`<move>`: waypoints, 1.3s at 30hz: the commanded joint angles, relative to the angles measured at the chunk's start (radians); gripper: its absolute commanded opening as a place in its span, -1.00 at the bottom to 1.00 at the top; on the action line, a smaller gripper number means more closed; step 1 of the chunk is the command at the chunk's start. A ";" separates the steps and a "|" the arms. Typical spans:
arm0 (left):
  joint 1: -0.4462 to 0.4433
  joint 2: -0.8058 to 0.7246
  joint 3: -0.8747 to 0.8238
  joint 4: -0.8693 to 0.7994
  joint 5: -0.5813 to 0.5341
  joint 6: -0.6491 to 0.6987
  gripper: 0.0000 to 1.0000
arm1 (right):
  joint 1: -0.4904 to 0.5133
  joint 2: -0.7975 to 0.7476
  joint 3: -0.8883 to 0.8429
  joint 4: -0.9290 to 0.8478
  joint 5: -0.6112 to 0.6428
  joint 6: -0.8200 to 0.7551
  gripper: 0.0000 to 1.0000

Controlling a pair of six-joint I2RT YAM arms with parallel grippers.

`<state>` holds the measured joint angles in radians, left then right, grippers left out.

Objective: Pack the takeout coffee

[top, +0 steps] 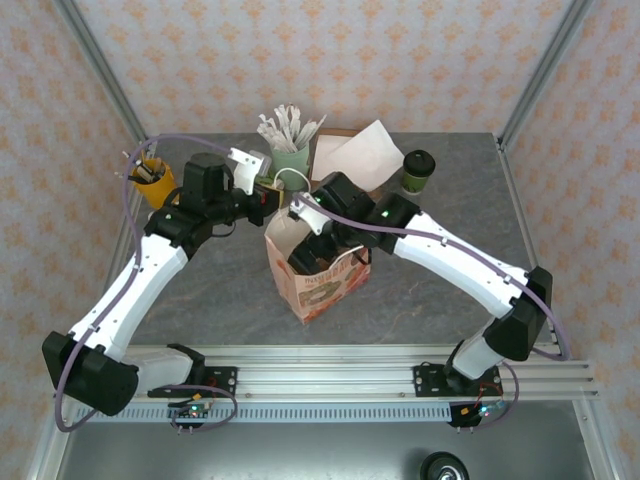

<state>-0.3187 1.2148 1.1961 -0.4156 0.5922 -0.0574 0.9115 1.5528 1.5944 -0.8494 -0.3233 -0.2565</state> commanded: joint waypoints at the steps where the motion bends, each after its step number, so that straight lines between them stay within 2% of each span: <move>1: -0.031 -0.024 0.024 -0.015 -0.064 -0.027 -1.00 | 0.006 -0.016 0.078 0.124 0.062 -0.006 0.99; 5: -0.033 -0.035 0.015 -0.039 -0.188 -0.088 -1.00 | 0.005 -0.047 0.100 0.196 0.061 -0.006 0.99; 10: -0.036 -0.035 0.030 -0.066 -0.271 -0.122 -1.00 | -0.003 -0.132 0.027 0.318 0.280 0.043 0.99; 14: -0.036 -0.033 0.042 -0.074 -0.271 -0.130 -1.00 | -0.002 -0.180 -0.081 0.504 0.493 0.119 0.99; 17: -0.040 -0.019 0.069 -0.095 -0.245 -0.153 -1.00 | -0.003 -0.191 -0.181 0.705 0.579 0.139 0.99; 22: -0.062 -0.016 0.072 -0.096 -0.263 -0.178 -1.00 | -0.002 -0.104 -0.212 1.055 0.665 0.086 0.98; 26: -0.066 -0.032 0.076 -0.119 -0.350 -0.182 -1.00 | -0.012 -0.043 -0.149 1.179 0.719 0.099 0.98; 29: -0.070 -0.058 0.076 -0.160 -0.464 -0.198 -1.00 | -0.049 -0.057 -0.111 1.082 0.732 0.241 0.99; 31: -0.074 -0.074 0.083 -0.212 -0.566 -0.280 -1.00 | -0.094 -0.076 -0.054 0.868 0.761 0.418 0.99; 32: -0.074 -0.079 0.083 -0.233 -0.581 -0.329 -1.00 | -0.117 -0.082 -0.030 0.761 0.769 0.506 0.99; 35: -0.078 -0.075 0.080 -0.277 -0.523 -0.454 -0.89 | -0.194 -0.097 0.027 0.448 0.803 0.712 0.99; 37: -0.088 -0.059 0.112 -0.289 -0.476 -0.458 -0.88 | -0.274 -0.108 0.045 0.241 0.778 0.819 0.99; 39: -0.092 -0.038 0.160 -0.306 -0.448 -0.470 -0.88 | -0.358 -0.115 0.036 0.131 0.708 0.806 0.99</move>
<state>-0.3996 1.1622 1.2922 -0.6643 0.1234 -0.4519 0.6197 1.4578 1.6211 -0.3794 0.4103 0.3893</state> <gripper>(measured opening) 0.059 0.995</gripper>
